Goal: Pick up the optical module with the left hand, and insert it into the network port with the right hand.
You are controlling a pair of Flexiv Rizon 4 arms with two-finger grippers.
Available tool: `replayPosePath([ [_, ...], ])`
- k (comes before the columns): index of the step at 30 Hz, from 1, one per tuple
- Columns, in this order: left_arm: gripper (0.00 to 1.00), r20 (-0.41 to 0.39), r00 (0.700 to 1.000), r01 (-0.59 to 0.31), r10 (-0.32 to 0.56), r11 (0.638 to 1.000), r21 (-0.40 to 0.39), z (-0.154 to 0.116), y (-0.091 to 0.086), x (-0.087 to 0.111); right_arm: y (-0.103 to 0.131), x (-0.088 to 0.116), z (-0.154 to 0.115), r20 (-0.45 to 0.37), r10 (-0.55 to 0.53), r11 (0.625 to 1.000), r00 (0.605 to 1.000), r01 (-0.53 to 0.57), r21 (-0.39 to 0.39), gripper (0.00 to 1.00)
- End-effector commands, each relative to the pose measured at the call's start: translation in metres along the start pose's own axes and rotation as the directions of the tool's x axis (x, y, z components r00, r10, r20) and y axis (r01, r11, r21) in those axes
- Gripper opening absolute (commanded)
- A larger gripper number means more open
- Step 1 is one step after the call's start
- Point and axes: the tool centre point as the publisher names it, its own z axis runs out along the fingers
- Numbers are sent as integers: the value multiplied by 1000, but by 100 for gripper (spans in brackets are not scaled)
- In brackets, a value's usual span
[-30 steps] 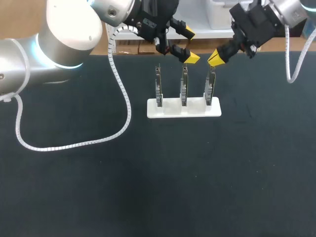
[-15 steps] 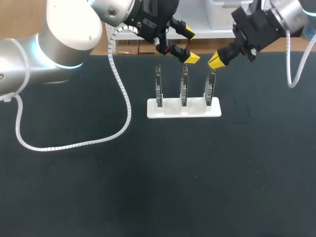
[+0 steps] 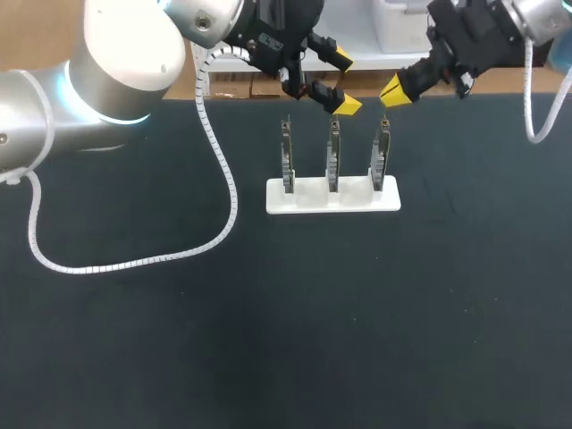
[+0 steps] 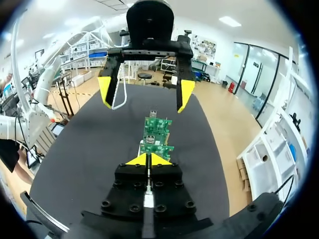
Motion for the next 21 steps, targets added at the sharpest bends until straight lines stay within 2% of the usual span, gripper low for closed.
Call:
replayPosePath([
  [1,100,-8,1000,3,-3,1000,2,0,1,-2,16,-6,-9,-17,6,999,1000,-5,45,100],
  [21,100,-8,1000,3,-3,1000,2,0,1,-2,18,-10,-13,-25,19,999,999,-18,42,100],
])
